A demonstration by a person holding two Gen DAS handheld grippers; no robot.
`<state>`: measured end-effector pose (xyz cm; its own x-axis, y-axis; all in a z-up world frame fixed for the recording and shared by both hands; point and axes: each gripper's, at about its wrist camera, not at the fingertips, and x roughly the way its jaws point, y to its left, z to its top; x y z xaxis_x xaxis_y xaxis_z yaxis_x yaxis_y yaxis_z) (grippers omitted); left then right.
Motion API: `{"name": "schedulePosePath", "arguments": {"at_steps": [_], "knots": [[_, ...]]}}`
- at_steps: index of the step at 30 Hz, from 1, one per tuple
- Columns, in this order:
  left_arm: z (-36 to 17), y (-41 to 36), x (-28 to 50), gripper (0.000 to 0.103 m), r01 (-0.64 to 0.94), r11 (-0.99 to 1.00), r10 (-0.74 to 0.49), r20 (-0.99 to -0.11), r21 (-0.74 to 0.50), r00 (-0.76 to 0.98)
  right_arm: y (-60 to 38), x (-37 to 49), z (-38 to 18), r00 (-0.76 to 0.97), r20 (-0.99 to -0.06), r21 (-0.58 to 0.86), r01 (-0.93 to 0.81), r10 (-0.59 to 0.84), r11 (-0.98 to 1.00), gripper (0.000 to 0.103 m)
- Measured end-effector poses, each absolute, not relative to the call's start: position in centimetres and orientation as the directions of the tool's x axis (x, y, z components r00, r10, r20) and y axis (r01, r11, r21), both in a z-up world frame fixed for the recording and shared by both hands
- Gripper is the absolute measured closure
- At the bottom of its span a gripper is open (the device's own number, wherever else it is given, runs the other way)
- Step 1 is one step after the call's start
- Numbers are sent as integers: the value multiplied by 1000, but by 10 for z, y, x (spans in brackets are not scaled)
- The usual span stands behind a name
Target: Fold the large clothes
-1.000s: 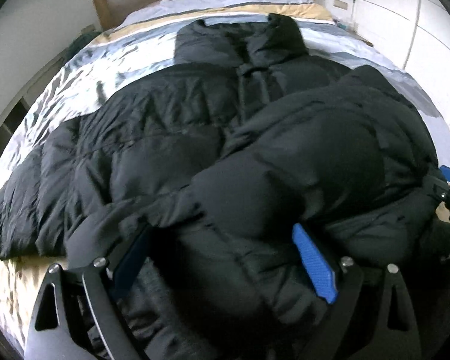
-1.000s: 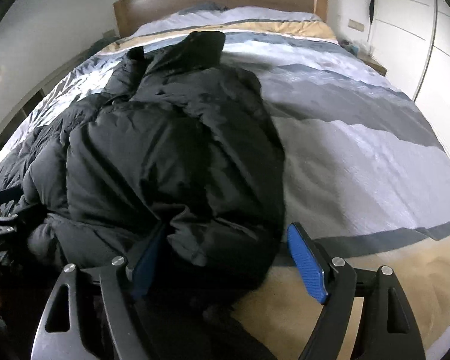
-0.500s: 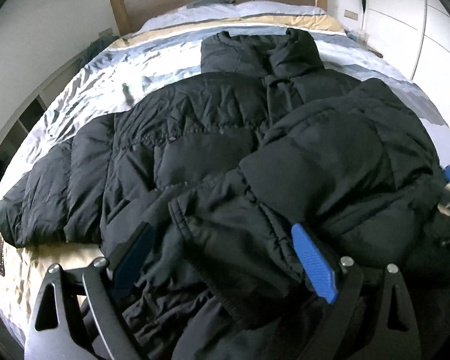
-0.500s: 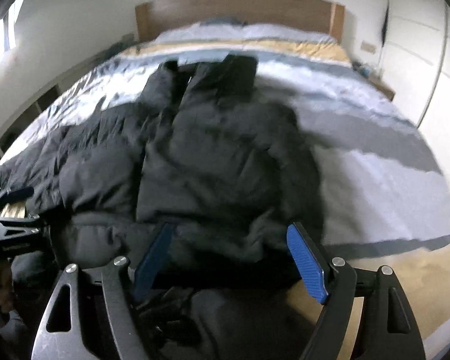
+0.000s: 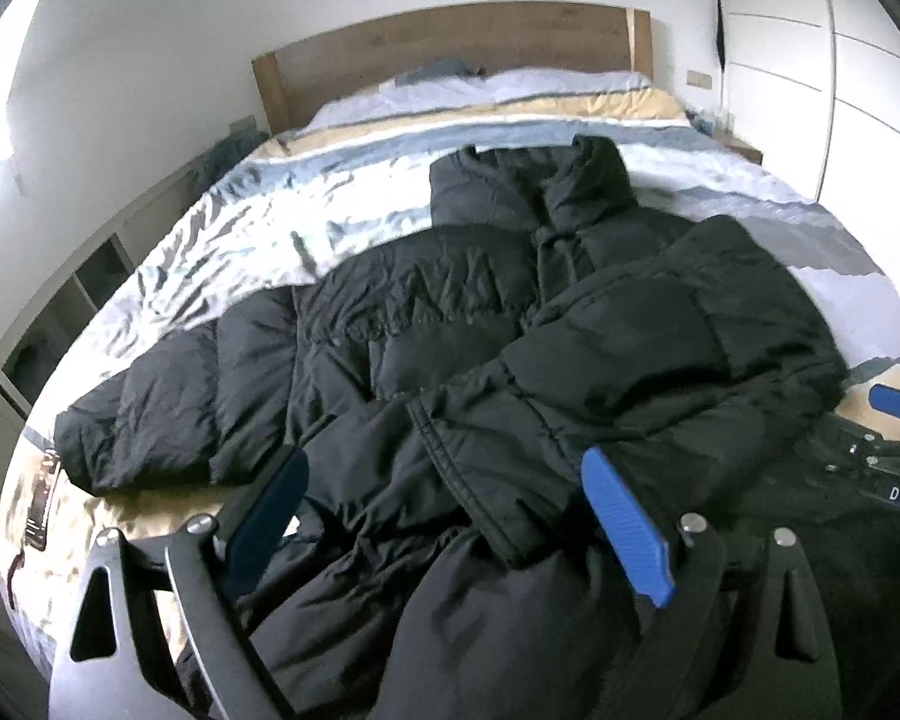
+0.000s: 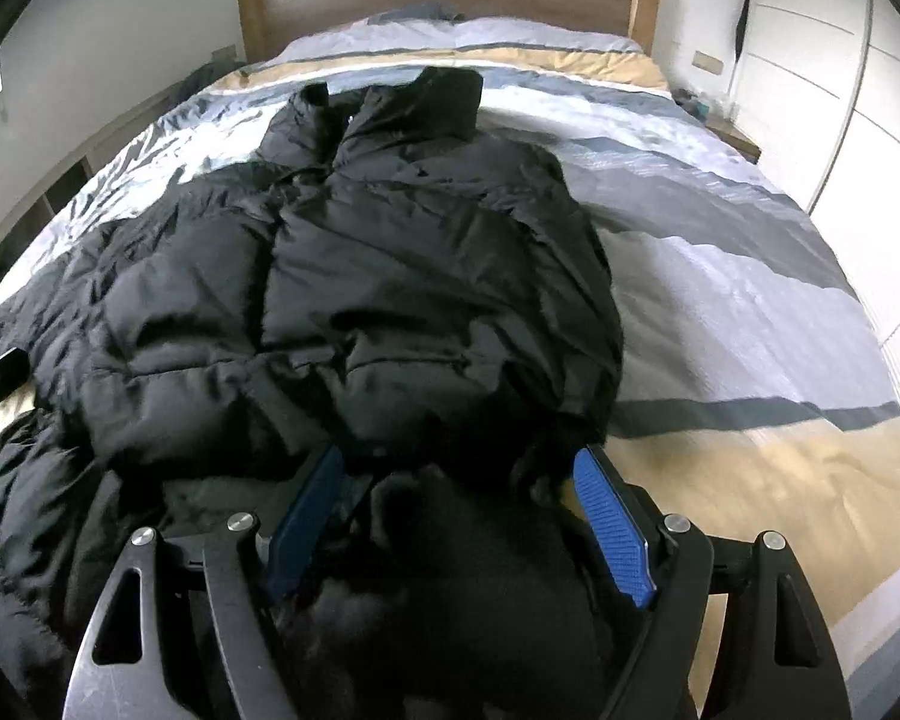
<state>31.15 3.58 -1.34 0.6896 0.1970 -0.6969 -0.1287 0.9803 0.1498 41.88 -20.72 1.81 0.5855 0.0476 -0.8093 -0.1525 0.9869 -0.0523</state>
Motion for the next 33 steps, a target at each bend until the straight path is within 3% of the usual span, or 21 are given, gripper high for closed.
{"name": "schedulePosePath", "arguments": {"at_steps": [21,33], "knots": [[49,26,245,10,-114,984,173,-586,137,792,-223,327,92,690,-723,-15,-62,32,998,24],[58,63,246,10,-190,975,219,-605,113,766,-223,314,113,722,-692,-9,-39,22,999,24]]}}
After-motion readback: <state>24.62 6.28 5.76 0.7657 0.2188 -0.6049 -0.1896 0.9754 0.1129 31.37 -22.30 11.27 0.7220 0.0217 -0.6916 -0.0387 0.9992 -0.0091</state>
